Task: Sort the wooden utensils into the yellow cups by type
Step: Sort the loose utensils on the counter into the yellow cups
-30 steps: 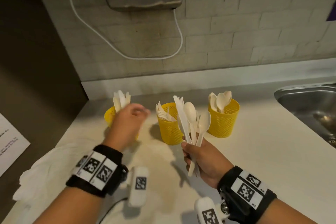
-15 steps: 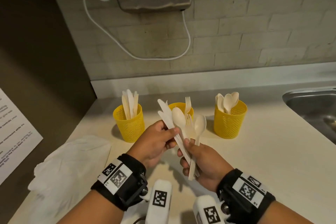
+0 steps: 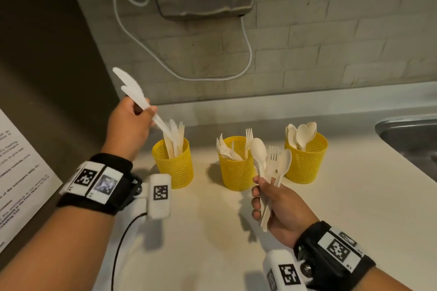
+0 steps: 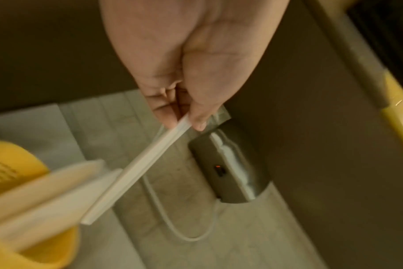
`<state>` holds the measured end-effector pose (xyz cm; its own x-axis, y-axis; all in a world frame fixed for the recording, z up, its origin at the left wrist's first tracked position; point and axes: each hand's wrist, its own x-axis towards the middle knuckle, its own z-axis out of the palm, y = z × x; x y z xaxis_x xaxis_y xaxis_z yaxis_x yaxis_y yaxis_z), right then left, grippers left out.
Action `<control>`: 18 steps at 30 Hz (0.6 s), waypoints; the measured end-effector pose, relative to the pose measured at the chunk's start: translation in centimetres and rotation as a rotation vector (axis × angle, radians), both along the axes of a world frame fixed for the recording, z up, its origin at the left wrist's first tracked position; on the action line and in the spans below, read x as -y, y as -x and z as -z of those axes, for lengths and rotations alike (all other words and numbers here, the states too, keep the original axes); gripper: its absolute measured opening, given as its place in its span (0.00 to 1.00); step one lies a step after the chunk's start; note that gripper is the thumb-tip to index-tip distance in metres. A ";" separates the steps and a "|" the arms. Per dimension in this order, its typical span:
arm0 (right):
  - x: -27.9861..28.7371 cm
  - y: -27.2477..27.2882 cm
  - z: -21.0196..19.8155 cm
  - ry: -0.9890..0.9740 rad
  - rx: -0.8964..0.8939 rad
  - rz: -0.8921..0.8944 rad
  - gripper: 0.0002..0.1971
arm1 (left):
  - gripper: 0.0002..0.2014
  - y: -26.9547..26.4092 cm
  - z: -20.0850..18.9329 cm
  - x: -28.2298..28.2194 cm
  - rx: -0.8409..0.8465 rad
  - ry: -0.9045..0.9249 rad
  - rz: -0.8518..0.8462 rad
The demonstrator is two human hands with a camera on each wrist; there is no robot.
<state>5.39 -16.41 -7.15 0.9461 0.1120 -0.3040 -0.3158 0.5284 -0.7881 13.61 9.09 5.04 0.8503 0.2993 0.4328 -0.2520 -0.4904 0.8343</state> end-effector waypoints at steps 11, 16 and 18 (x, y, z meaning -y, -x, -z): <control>1.2 0.8 -0.7 -0.008 0.051 -0.057 0.08 | 0.28 -1.1 4.9 0.9 -0.243 -0.103 -0.204; 0.7 0.9 -0.8 -0.024 0.075 -0.138 0.09 | 0.17 3.4 4.9 7.1 -0.327 0.016 0.233; 0.4 1.0 -0.9 -0.053 0.068 -0.178 0.10 | 0.23 4.4 5.7 9.4 -0.468 0.110 0.488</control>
<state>4.40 -16.78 -6.20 0.9280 0.2933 -0.2297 -0.3552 0.5101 -0.7834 9.25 -0.29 -0.71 0.9892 -0.1446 -0.0238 -0.0237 -0.3184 0.9477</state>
